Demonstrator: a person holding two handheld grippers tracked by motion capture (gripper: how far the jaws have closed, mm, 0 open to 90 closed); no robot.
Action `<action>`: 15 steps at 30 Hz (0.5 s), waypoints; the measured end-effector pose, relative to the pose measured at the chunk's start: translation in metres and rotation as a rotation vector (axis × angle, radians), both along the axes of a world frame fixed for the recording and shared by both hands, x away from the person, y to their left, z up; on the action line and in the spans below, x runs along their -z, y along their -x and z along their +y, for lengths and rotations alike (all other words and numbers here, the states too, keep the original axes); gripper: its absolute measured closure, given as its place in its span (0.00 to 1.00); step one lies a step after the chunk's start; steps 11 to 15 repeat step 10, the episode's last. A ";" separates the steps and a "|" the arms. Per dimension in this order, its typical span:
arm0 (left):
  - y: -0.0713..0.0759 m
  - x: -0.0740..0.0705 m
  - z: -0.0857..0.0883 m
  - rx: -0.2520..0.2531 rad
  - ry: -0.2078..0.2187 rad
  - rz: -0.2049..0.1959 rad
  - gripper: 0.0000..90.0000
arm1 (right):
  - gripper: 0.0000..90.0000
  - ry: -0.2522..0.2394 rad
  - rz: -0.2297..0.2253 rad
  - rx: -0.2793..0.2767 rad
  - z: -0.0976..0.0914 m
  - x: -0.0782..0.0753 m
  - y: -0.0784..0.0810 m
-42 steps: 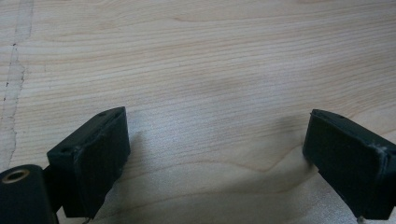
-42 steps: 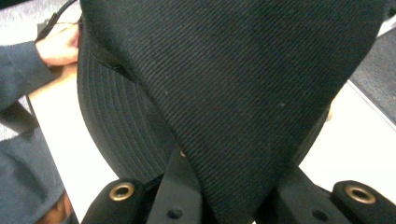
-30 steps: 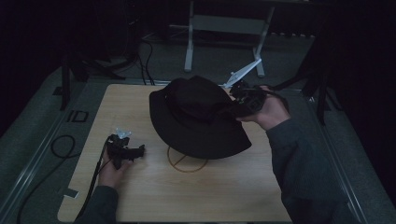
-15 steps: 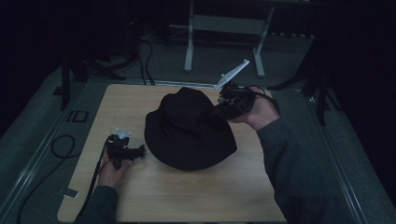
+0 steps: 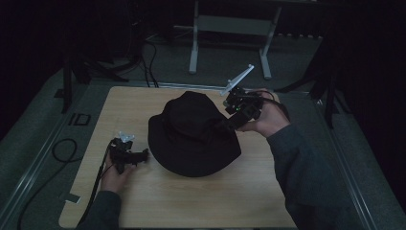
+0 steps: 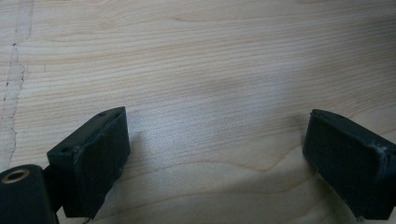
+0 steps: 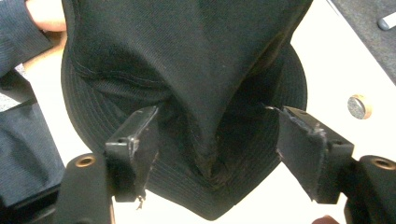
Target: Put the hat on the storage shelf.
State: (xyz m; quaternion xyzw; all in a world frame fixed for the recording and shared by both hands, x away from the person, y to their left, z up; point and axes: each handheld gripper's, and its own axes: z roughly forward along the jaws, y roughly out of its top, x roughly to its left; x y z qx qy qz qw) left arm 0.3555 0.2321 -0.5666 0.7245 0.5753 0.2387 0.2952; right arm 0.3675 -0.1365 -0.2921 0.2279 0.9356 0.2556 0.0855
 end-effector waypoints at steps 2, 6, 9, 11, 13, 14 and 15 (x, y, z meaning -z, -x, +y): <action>0.000 0.000 0.000 0.000 0.000 0.000 0.08 | 0.30 0.005 0.002 0.001 -0.001 0.000 0.000; 0.000 0.000 0.000 0.002 -0.003 0.002 0.08 | 0.28 0.012 0.034 -0.031 -0.001 0.005 0.000; 0.000 0.000 0.000 0.000 0.000 0.000 0.08 | 0.28 0.034 0.043 -0.015 -0.004 0.014 -0.003; 0.000 0.000 0.000 0.000 0.000 0.000 0.08 | 0.28 0.029 0.049 -0.005 -0.007 0.016 -0.004; 0.000 0.000 0.000 0.000 0.000 0.000 0.08 | 0.28 0.029 0.049 -0.005 -0.007 0.016 -0.004; 0.000 0.000 0.000 0.000 0.000 0.000 0.08 | 0.28 0.029 0.049 -0.005 -0.007 0.016 -0.004; 0.000 0.000 0.000 0.000 0.000 0.000 0.08 | 0.28 0.029 0.049 -0.005 -0.007 0.016 -0.004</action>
